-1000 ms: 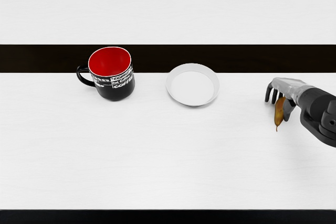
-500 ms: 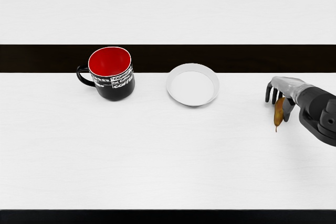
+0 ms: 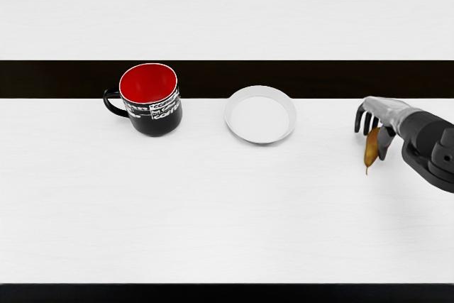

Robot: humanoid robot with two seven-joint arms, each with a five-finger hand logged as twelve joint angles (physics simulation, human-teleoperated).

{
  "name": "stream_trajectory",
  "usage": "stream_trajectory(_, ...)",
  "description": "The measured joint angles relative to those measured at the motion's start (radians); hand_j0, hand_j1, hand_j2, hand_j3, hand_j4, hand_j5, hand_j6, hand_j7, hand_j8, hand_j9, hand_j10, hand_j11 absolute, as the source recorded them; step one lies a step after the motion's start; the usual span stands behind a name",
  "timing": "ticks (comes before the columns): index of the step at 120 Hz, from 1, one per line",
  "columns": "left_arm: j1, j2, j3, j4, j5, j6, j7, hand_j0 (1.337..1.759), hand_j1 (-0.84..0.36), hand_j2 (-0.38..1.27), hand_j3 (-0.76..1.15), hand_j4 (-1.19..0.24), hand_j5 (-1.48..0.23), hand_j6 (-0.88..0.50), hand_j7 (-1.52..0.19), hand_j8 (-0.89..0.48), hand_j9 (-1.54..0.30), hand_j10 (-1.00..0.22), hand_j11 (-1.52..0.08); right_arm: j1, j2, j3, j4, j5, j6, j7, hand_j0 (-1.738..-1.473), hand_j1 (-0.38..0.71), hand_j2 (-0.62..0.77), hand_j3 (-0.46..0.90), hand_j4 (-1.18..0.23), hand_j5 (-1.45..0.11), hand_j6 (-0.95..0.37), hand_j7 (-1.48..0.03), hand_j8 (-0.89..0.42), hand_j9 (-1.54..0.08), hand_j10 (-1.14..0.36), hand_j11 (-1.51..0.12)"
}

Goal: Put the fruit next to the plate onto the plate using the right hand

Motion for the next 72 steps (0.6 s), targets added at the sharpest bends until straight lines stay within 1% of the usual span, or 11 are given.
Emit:
stream_trajectory(42,0.0,0.0,-0.001,0.011,0.0,0.0,0.0,1.658,0.35,0.0,0.0,0.0,0.0,0.0,0.0,0.0,0.0,0.0,0.0,0.01,0.001,0.051,0.043,0.03,0.012,0.0,-1.657,0.21,0.56,0.0,-0.72,-0.95,-0.72,-0.94,-0.53,-0.97,-0.64,-0.99)
stream_trajectory(62,0.003,0.0,-0.001,0.013,0.0,0.0,0.0,1.658,0.35,0.0,0.0,0.0,0.0,0.0,0.0,0.0,0.0,0.0,0.0,0.037,0.002,0.059,0.064,0.062,0.013,0.0,-1.657,0.21,0.58,0.0,-0.72,-0.95,-0.72,-0.94,-0.53,-0.97,-0.65,-0.99)
stream_trajectory(72,0.005,0.0,-0.001,0.013,0.0,-0.001,0.0,1.658,0.35,0.0,0.0,0.0,0.0,0.0,0.0,0.0,0.0,0.0,0.0,0.064,0.003,0.059,0.069,0.086,0.015,0.0,-1.657,0.22,0.58,0.0,-0.72,-0.95,-0.72,-0.94,-0.52,-0.96,-0.64,-0.99)
